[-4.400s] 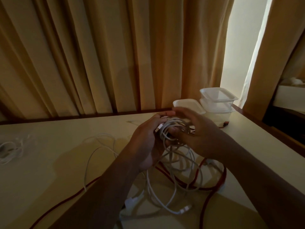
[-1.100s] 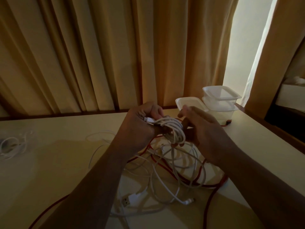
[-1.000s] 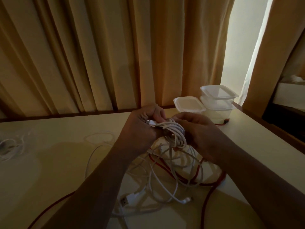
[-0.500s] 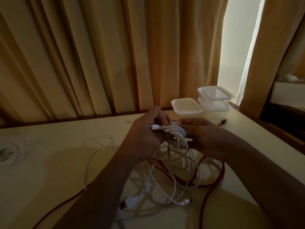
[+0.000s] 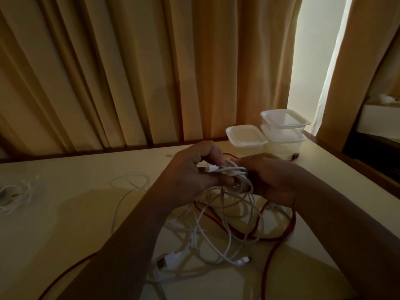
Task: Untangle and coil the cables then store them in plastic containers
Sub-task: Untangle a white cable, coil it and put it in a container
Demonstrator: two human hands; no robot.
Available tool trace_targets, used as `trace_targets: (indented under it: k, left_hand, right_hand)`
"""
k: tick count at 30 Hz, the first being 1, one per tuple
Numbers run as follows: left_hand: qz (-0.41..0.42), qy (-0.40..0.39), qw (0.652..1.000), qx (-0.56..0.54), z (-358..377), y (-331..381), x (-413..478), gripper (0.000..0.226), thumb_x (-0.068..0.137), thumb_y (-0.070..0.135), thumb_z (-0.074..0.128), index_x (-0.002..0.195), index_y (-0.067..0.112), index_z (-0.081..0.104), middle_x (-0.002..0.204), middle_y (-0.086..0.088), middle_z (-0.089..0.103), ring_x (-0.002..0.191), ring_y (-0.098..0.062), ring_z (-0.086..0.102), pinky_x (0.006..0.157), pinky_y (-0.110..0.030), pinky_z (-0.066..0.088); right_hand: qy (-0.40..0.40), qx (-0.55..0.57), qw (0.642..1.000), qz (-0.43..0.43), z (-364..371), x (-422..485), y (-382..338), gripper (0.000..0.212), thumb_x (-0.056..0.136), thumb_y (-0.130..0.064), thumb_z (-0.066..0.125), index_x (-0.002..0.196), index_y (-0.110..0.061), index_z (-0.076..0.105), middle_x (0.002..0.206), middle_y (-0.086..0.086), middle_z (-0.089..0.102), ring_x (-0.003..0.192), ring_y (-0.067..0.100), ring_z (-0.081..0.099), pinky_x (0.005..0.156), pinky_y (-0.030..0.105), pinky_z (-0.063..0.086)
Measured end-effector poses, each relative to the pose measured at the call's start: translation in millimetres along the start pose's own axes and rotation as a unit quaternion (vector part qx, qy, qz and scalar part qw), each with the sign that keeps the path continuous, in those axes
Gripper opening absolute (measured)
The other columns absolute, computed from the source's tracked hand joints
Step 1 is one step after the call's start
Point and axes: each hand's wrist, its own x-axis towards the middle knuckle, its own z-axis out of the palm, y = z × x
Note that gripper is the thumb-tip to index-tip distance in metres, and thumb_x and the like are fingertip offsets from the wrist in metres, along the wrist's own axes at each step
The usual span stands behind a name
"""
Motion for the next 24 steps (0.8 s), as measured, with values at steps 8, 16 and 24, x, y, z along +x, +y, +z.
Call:
trace_targets:
  k: [8, 16, 24]
  left_hand:
    - [-0.020, 0.048, 0.993, -0.104, 4, -5, 1, 0.023, 0.078, 0.016, 0.085, 0.086, 0.010, 0.064, 0.095, -0.002, 0.064, 0.088, -0.014, 0.064, 0.076, -0.028, 0.051]
    - [-0.118, 0.127, 0.954, -0.244, 12, -1, 2, 0.016, 0.082, 0.022, 0.077, 0.088, 0.013, 0.065, 0.087, -0.007, 0.072, 0.082, -0.022, 0.072, 0.075, -0.036, 0.059]
    - [-0.206, 0.175, 0.902, -0.336, 18, 10, 6, 0.019, 0.087, 0.018, 0.072, 0.096, 0.004, 0.062, 0.080, -0.005, 0.076, 0.075, -0.016, 0.075, 0.064, -0.028, 0.060]
  right_hand:
    - [0.115, 0.067, 0.989, -0.069, 2, 2, -1, 0.023, 0.103, -0.015, 0.054, 0.103, 0.003, 0.068, 0.101, 0.022, 0.075, 0.083, 0.024, 0.071, 0.067, 0.033, 0.064]
    - [0.193, 0.123, 0.967, -0.115, -7, 2, -2, 0.022, 0.103, -0.014, 0.054, 0.109, 0.004, 0.066, 0.111, 0.022, 0.070, 0.078, 0.023, 0.075, 0.066, 0.031, 0.062]
    - [0.207, 0.113, 0.960, -0.149, -5, 8, 3, 0.022, 0.105, -0.018, 0.052, 0.112, -0.001, 0.066, 0.100, 0.016, 0.076, 0.085, 0.025, 0.077, 0.084, 0.041, 0.061]
